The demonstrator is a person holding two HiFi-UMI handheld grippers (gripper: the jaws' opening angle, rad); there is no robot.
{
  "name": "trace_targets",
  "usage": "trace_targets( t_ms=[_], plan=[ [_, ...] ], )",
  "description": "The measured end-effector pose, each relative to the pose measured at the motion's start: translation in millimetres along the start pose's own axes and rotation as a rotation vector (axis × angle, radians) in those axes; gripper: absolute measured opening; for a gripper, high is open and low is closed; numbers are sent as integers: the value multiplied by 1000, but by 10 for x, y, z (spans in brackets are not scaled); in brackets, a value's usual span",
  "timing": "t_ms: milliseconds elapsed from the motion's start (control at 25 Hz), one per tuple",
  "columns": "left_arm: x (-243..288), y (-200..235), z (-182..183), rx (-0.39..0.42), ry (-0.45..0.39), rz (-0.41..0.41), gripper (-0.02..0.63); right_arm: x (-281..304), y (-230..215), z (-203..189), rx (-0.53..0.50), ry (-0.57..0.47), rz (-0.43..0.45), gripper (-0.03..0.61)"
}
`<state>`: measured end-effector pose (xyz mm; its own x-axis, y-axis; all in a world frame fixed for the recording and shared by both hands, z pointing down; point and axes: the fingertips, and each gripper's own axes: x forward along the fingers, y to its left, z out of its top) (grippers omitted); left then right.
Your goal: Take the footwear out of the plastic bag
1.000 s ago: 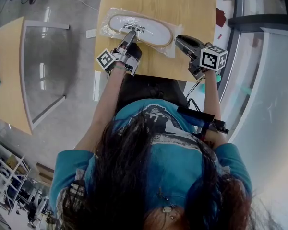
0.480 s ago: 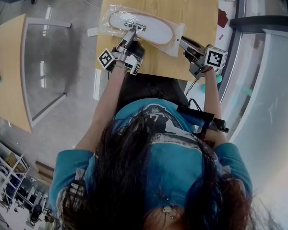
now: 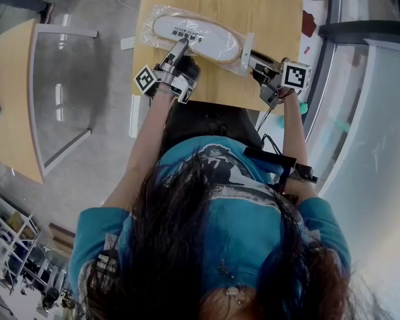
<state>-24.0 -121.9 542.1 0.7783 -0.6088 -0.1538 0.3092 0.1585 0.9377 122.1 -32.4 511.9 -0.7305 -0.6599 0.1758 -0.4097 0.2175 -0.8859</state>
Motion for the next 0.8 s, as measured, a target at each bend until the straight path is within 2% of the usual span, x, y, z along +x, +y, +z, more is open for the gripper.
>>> trace_targets(
  t_ms=[240,520,680,760,800],
  plan=[
    [-30,32,33,-31,-17,-5,75,-49,25,31,103,-45,92,233],
    [43,69,-38,-8,-1,10,72,-30,-34,33,70,-4,74,241],
    [42,97,-69,-42,12,14,74,-42,-136,1,146,-24,87,241],
    [36,107,-64,-52,21,19,74,-18,-113,-33,194,-9,138,241],
    [43,103,-73,-65,24,18,74,-8,-50,-19,232,-19,198,241]
  ],
)
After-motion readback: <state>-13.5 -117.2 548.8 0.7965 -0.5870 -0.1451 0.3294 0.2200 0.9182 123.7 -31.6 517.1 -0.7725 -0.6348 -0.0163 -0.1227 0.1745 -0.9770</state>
